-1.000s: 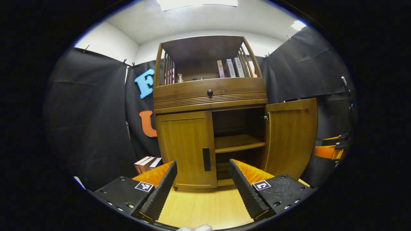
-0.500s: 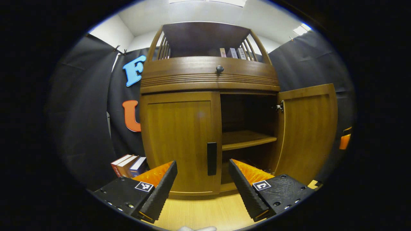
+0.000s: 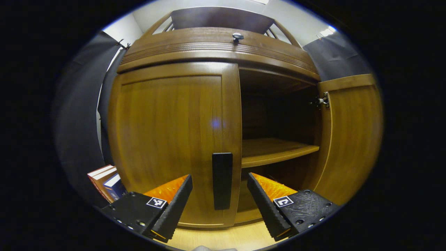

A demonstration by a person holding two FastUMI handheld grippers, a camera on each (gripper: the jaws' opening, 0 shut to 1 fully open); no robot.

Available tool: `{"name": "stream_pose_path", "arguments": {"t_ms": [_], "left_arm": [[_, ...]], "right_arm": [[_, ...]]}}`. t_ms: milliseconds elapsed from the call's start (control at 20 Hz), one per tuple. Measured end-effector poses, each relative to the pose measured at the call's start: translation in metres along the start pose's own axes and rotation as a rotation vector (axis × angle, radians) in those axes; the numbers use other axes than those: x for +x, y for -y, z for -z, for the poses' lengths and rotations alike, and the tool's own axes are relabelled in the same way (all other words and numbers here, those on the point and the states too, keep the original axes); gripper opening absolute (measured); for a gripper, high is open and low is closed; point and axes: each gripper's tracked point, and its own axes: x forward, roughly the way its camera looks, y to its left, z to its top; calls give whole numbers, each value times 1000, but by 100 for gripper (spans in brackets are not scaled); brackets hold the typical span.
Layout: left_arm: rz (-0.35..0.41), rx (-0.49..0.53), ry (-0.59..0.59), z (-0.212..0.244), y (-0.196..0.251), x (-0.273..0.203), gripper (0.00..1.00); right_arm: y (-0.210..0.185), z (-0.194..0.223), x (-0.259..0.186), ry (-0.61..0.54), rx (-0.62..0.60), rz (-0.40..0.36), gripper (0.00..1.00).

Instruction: Open the right door of the double-door shoe cabinet with the right hand, and open the left door with the left hand.

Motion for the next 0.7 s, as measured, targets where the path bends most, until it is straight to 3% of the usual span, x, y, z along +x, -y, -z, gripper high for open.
{"name": "stream_pose_path", "arguments": {"t_ms": [50, 100, 200, 300, 400, 650, 700], "left_arm": [[-3, 1, -1, 2, -2, 7, 82], [-4, 2, -3, 4, -3, 13, 79], [-5, 2, -6, 8, -4, 21, 63], [39, -25, -12, 10, 5, 24, 43], [43, -24, -20, 11, 6, 23, 32], [106, -20, -21, 12, 7, 9, 23], [123, -20, -24, 13, 6, 3, 31]], "right_arm": [[0, 0, 1, -2, 1, 8, 100], [0, 0, 2, -2, 1, 13, 99], [0, 3, 3, -8, 3, 20, 100], [-2, 4, 5, -14, 6, 19, 100], [-5, 6, 6, -18, 7, 14, 100], [-10, 10, 3, -36, -2, -32, 100], [-13, 11, 2, -37, -1, -43, 100]]}}
